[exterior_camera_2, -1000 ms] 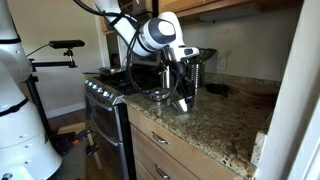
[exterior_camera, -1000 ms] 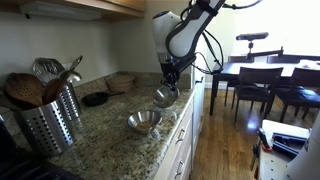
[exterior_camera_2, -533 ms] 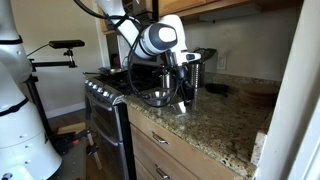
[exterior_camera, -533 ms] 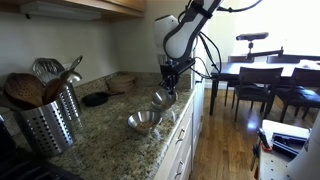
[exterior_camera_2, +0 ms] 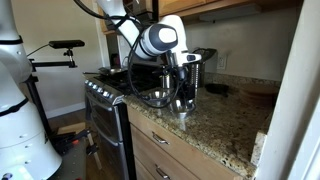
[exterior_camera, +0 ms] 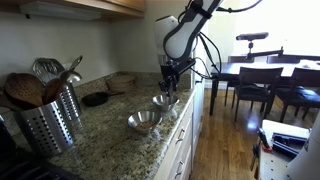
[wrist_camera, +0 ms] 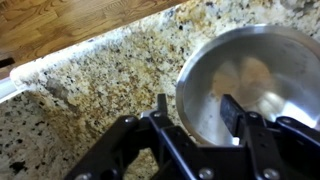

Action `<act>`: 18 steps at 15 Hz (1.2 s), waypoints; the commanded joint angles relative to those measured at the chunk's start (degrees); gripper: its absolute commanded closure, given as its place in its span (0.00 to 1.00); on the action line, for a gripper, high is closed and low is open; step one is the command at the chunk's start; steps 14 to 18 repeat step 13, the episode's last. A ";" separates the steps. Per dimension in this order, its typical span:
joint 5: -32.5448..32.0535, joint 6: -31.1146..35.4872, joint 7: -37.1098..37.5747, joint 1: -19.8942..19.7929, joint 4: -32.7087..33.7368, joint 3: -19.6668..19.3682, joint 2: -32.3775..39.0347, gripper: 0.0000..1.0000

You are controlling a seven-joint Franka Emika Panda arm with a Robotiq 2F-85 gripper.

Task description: Pour the things in the bowl on the right into the bowl on the left

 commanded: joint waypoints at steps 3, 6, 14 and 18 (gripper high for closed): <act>-3.61 -1.18 0.76 0.46 -0.46 -1.10 -2.28 0.00; -9.60 -3.06 3.35 1.12 -0.65 -1.31 -4.81 0.00; -11.53 -3.74 2.04 -0.11 0.52 0.24 -5.57 0.00; -11.53 -3.74 2.04 -0.11 0.52 0.24 -5.57 0.00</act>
